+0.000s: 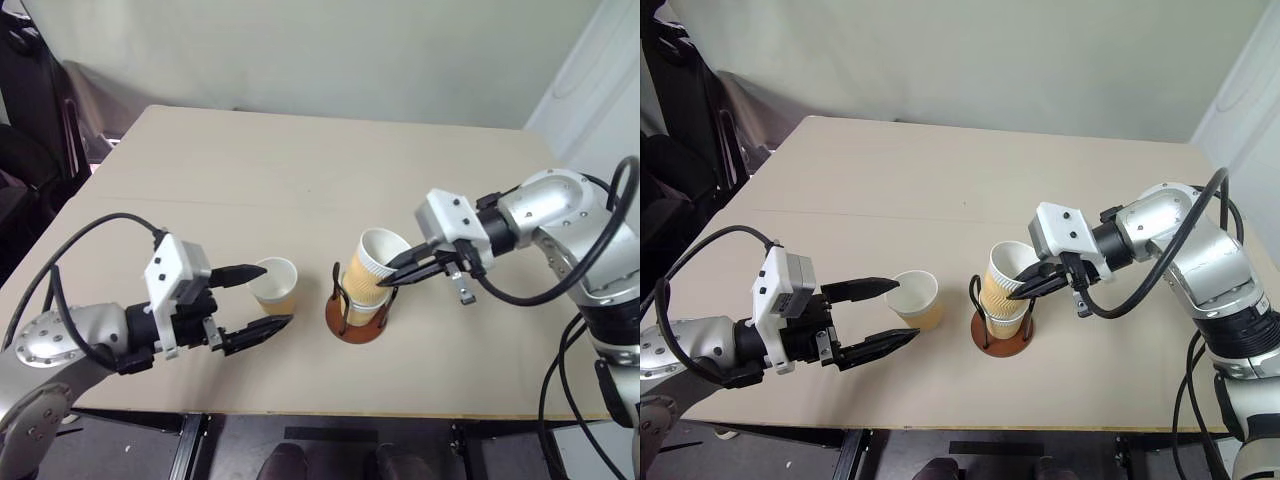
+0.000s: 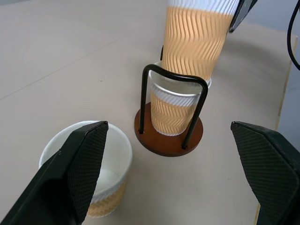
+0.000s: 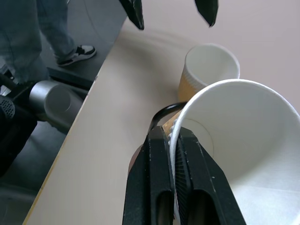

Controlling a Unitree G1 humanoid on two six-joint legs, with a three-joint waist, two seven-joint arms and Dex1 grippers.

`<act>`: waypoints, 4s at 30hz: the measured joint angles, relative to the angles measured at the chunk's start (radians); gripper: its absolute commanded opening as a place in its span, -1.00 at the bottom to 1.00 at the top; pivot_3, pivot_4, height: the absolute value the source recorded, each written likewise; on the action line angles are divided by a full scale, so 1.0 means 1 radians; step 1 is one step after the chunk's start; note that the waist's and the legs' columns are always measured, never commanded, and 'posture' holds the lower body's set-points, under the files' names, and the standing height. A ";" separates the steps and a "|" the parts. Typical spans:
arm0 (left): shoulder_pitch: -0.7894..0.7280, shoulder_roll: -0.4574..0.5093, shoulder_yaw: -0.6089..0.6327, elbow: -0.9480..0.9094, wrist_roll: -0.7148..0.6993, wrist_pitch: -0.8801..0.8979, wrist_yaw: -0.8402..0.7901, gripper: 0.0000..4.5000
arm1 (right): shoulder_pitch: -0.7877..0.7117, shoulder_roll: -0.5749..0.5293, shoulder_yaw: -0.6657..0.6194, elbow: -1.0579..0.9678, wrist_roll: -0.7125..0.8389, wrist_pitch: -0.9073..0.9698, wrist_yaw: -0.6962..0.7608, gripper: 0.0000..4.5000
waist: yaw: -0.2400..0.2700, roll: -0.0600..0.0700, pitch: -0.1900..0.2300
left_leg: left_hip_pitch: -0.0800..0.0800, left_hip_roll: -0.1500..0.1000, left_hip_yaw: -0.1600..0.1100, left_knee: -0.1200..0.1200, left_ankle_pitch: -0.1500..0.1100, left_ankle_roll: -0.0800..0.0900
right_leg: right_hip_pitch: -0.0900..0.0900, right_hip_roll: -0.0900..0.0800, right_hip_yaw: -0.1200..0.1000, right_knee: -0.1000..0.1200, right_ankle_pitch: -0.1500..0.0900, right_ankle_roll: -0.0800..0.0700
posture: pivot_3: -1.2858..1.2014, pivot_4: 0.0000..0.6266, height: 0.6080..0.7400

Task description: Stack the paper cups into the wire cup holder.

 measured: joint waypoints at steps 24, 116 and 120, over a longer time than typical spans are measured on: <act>-0.001 0.002 -0.010 0.021 0.050 -0.007 -0.005 1.00 | 0.002 0.021 0.034 0.031 -0.079 -0.021 -0.030 0.99 | -0.002 0.000 0.000 | 0.000 0.000 0.000 0.000 0.000 0.000 | 0.000 0.000 0.000 0.000 0.000 0.000 | 0.03 -0.52 1.00; -1.050 -0.335 -0.798 0.661 0.643 -0.481 -0.780 -0.97 | 0.795 -0.187 -0.777 -0.210 0.588 0.138 -0.304 1.00 | 0.018 -0.001 0.000 | -0.018 -0.002 -0.004 0.017 -0.003 0.010 | 0.001 -0.006 0.001 -0.017 0.009 0.016 | 0.03 -0.52 1.00; -1.046 -0.347 -0.802 0.677 0.663 -0.501 -0.787 -0.97 | 0.895 -0.213 -0.893 -0.216 0.584 0.146 -0.288 1.00 | 0.019 -0.001 0.000 | -0.018 -0.003 -0.002 0.018 -0.003 0.011 | 0.001 -0.005 0.001 -0.017 0.009 0.016 | 0.03 -0.52 1.00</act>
